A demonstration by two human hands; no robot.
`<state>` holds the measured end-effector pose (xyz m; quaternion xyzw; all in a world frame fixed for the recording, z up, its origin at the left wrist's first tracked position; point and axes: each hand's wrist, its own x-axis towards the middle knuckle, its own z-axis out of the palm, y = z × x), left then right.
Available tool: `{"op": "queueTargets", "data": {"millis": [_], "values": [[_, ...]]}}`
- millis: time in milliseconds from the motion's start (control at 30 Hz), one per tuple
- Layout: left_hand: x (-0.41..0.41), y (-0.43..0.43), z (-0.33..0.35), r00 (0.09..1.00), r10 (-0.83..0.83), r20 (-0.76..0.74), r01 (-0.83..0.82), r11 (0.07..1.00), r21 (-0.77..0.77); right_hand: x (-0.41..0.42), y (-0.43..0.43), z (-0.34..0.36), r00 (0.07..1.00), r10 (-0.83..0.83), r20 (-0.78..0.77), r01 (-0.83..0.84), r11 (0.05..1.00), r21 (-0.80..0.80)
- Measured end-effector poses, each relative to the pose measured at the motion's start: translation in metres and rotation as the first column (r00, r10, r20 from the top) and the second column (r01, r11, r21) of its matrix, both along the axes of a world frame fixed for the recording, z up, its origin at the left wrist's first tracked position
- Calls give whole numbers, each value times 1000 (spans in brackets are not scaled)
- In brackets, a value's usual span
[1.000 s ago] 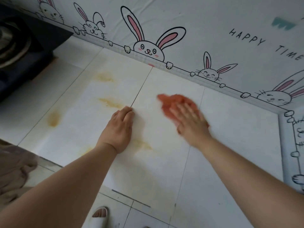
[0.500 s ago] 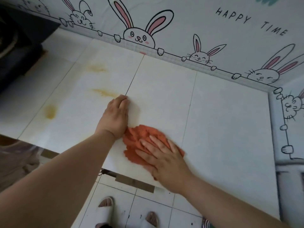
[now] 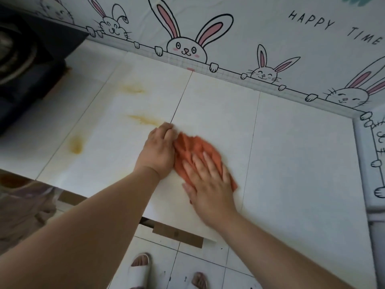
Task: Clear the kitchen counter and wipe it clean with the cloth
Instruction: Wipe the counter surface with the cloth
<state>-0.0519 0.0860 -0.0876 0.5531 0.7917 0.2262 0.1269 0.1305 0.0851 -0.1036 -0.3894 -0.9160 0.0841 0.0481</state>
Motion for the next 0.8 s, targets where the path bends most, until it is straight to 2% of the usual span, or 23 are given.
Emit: {"op": "queueTargets", "data": {"millis": [133,233,333,400,533,667,800], "values": [[-5,1,4,996,-19,91,21,999,-25,-7,11,5,999,30,39,-29,999,-17],[-23,-7,12,980,-38,196,27,998,59,-46,57,13,995,-38,93,46,996,-81],[-46,-29,21,987,67,143,-90,982,163,-87,99,15,982,-132,139,152,977,-152],[-65,-47,18,986,126,105,-138,983,124,-111,120,18,973,-162,166,194,960,-203],[-96,-74,-2,1000,-1,-4,1,1000,-13,-139,139,21,956,-197,218,246,942,-228],[-95,-74,-6,1000,-7,-22,7,1000,6,-131,105,19,969,-189,162,221,951,-214],[-97,-73,-6,1000,-17,-13,17,1000,2,-98,11,14,982,-175,67,183,971,-153]]}}
